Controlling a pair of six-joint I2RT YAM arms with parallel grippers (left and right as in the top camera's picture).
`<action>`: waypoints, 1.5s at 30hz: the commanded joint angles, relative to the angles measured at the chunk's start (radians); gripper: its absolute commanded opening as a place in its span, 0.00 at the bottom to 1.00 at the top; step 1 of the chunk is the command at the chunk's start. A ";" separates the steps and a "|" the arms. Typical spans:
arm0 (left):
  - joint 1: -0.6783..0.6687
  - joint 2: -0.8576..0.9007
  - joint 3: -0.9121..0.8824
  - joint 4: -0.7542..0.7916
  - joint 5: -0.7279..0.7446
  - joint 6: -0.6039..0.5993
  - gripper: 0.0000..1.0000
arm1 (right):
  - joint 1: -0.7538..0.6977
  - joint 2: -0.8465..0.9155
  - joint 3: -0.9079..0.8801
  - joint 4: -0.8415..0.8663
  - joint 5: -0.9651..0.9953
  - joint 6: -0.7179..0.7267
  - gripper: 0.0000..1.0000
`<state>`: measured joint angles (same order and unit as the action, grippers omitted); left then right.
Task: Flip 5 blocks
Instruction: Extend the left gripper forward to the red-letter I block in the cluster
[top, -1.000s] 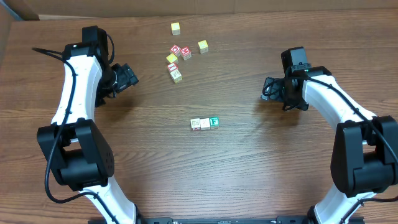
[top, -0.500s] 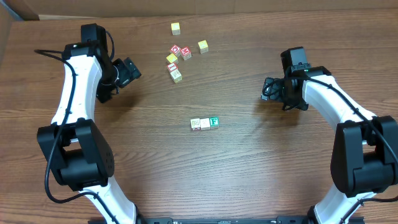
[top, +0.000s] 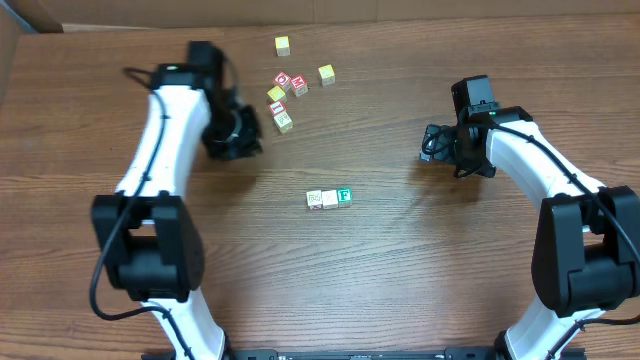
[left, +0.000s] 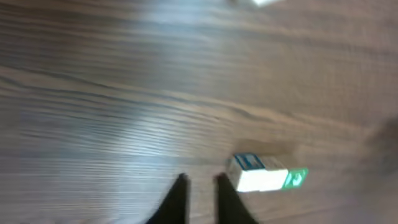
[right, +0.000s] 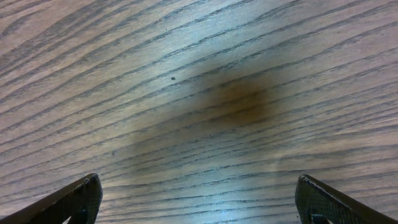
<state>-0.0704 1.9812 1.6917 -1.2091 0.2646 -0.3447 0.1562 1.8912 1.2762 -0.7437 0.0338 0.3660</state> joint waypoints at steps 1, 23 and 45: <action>-0.088 0.008 0.052 -0.021 -0.061 0.023 0.04 | -0.002 -0.031 0.013 0.005 0.010 -0.004 1.00; -0.211 0.072 0.678 -0.235 -0.360 -0.036 0.32 | -0.002 -0.031 0.013 0.005 0.010 -0.004 1.00; -0.187 0.486 0.678 -0.150 -0.369 -0.289 0.57 | -0.002 -0.031 0.013 0.005 0.010 -0.004 1.00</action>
<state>-0.2718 2.4313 2.3718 -1.3670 -0.1009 -0.5652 0.1562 1.8912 1.2762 -0.7441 0.0338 0.3656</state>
